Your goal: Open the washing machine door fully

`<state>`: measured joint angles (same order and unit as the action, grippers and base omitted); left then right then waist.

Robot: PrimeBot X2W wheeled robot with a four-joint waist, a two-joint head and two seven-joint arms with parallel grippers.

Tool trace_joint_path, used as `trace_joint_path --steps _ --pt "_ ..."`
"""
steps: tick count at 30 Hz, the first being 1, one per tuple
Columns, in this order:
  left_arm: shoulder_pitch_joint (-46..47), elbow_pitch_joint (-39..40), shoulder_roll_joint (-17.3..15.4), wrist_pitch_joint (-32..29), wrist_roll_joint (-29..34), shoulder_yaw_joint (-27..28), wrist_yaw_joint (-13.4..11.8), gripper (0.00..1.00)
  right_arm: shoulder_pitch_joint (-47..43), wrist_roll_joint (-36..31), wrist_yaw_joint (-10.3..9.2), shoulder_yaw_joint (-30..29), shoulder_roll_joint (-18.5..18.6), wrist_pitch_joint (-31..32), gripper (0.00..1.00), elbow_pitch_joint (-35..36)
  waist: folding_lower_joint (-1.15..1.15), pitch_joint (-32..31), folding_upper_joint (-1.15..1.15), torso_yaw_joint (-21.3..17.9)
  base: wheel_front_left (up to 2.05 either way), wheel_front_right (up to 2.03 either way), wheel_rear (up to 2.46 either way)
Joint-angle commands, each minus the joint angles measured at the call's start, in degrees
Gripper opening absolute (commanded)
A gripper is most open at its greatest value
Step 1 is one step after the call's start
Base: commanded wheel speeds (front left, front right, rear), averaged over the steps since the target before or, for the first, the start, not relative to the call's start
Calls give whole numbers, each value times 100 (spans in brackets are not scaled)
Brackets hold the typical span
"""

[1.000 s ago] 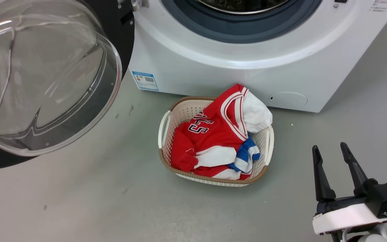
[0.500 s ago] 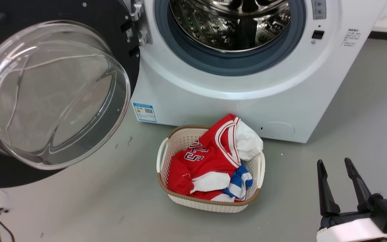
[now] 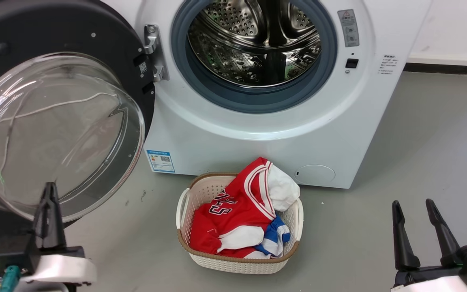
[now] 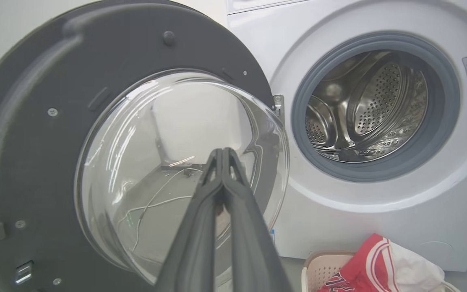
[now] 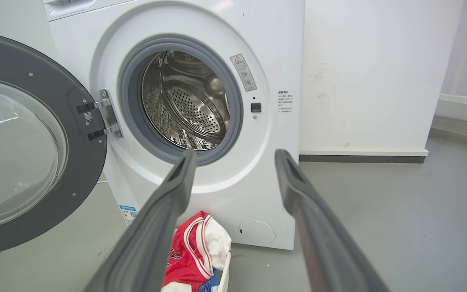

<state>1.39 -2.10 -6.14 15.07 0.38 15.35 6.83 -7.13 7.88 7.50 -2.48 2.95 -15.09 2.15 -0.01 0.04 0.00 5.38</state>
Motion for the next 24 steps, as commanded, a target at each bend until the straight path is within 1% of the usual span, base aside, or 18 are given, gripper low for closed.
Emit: trace_joint_path --steps 1,5,9,13,18,19,21,24 --pt "-104 77 65 15 16 -70 -20 0 -45 11 -1 -19 -14 -10 100 55 1 -11 0 -63 0 0 0" --pt "-336 233 210 15 2 -546 -21 0 -114 60 -1 -66 -14 -10 100 74 1 -10 0 -174 0 0 0" --pt "-466 169 258 15 -71 -895 -23 0 -149 72 -1 -23 -14 -10 100 36 1 -3 0 -249 0 0 0" --pt "-510 65 289 15 -159 -1094 -71 0 -157 95 -1 -35 -14 -10 100 -8 1 14 0 -322 0 0 0" --pt "-603 -5 310 15 -262 -1231 -195 0 -202 133 -1 -25 -14 -10 100 -48 1 9 0 -414 0 0 0" --pt "-619 -14 313 15 -264 -1254 -223 27 -210 138 -1 -20 -14 -10 100 -51 1 7 0 -429 0 0 0" --pt "-665 -45 314 15 -264 -1297 -268 100 -231 153 -1 -10 -15 -10 100 -69 1 -2 0 -457 0 0 0" --pt "-696 -59 318 15 -284 -1356 -324 100 -241 176 -1 -1 -15 -10 100 -88 1 -15 0 -483 0 0 0"
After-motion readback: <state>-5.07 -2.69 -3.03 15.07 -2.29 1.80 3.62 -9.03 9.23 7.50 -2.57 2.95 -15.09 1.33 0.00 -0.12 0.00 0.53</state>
